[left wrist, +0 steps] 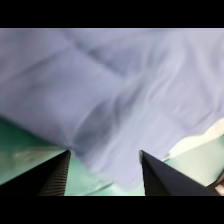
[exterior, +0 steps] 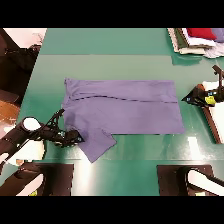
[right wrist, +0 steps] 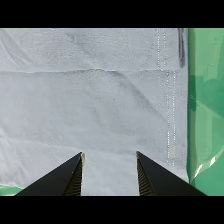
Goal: Fold the shirts.
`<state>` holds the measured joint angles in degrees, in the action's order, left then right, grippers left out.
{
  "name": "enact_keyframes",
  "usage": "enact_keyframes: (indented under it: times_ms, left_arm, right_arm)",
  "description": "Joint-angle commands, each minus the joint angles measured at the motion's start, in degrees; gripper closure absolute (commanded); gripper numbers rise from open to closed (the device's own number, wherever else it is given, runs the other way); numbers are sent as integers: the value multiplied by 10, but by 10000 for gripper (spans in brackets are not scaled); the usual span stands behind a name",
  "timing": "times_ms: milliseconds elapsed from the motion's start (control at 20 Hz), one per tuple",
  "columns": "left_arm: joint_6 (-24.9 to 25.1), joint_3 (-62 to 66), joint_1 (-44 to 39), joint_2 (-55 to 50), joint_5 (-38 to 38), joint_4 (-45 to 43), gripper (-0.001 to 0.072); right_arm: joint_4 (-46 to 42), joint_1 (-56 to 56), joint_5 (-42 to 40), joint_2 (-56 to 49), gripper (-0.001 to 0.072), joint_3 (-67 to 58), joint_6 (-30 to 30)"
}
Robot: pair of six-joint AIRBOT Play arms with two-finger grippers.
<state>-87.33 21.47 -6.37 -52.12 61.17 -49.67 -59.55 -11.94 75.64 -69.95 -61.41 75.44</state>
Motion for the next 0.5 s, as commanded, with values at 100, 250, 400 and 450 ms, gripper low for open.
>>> enact_keyframes:
  times_ms: [100, 250, 400, 450]
  left_arm:
    - [3, -15, 0, -1, -66, 38, 501]
    - [16, -5, 0, -1, -33, 47, 680]
    - [49, 36, 0, -1, 12, 47, 681]
    - [58, 51, 0, -1, 20, 46, 681]
  right_arm:
    - [0, 1, 9, 0, 317, 0, -1]
    - [-9, -12, 56, 0, 317, 1, -16]
    - [-73, -44, 114, 0, 317, 1, -15]
    - [-93, -60, 125, 0, 317, 5, -15]
